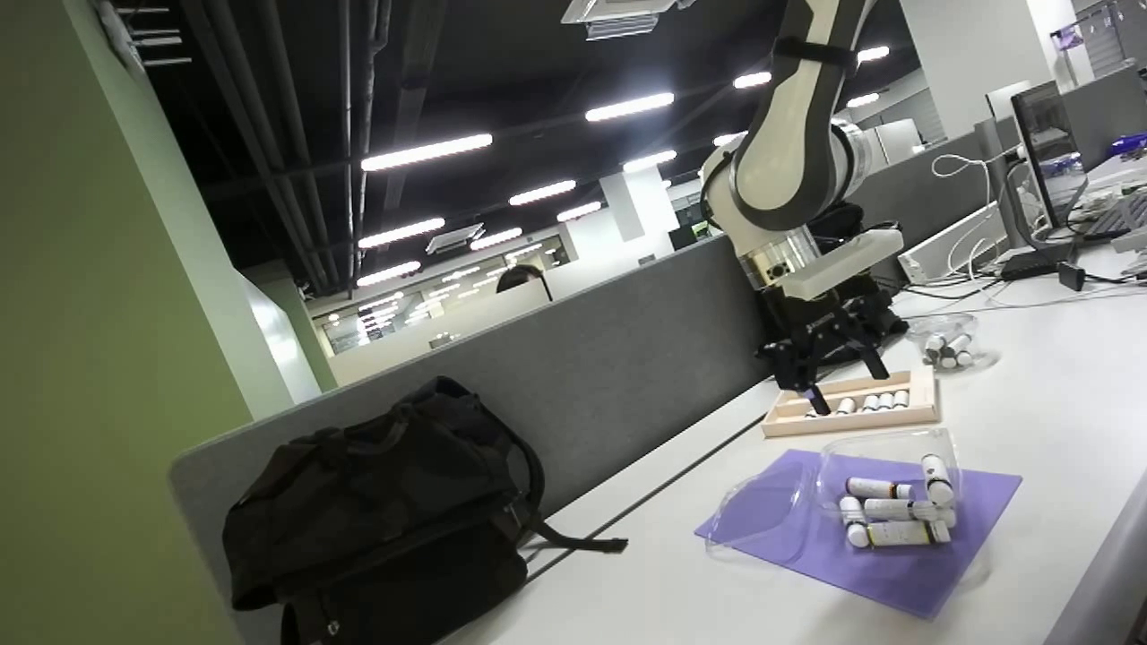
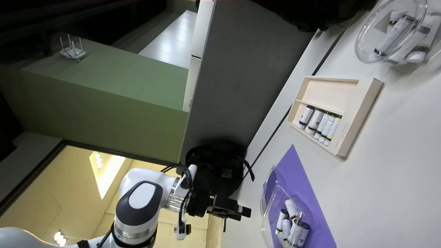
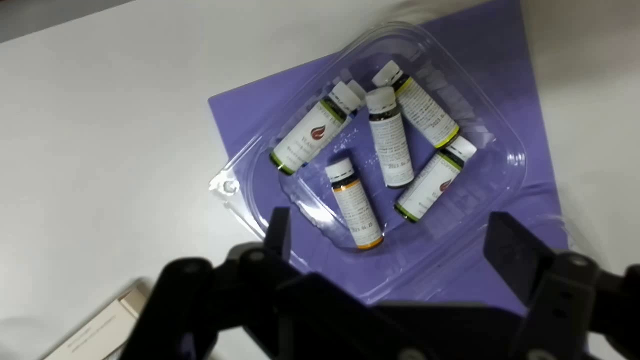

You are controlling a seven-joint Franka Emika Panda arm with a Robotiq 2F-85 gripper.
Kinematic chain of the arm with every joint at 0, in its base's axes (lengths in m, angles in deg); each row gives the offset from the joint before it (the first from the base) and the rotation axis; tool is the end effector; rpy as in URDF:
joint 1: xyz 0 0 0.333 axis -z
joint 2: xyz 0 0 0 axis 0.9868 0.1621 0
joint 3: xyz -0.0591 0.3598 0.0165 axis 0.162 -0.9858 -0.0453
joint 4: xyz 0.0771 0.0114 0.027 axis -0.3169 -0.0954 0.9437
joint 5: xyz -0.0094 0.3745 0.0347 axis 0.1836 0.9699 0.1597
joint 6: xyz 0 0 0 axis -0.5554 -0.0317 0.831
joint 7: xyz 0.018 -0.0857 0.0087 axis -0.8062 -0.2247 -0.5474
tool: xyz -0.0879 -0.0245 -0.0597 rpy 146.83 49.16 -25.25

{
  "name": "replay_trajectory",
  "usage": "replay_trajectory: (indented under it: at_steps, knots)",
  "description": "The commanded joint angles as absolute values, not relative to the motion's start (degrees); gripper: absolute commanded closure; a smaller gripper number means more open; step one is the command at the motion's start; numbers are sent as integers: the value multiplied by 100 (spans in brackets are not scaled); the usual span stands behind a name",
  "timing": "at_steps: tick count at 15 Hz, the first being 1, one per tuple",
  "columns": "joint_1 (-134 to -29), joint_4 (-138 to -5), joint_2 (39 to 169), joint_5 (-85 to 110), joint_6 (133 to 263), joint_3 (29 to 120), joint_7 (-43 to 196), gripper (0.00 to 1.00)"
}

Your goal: Take a bottle from the bowl and put it in the left compartment of the box

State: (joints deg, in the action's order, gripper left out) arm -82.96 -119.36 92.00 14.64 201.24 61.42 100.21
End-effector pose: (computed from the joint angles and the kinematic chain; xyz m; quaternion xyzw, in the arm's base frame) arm 0.4547 0.0942 0.3190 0.9883 -0.1410 -0.0552 0.0189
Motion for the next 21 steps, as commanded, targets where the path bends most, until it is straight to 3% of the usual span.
replay_trajectory:
  at_steps: [1,11,21]
  knots:
    - [-8628,-11871,9769,1456,20548,6365,10856,0]
    - [-9250,-11661,10930,1535,21424,7035,11735,0]
    - [-9395,-11195,11482,1718,20921,7263,11755,0]
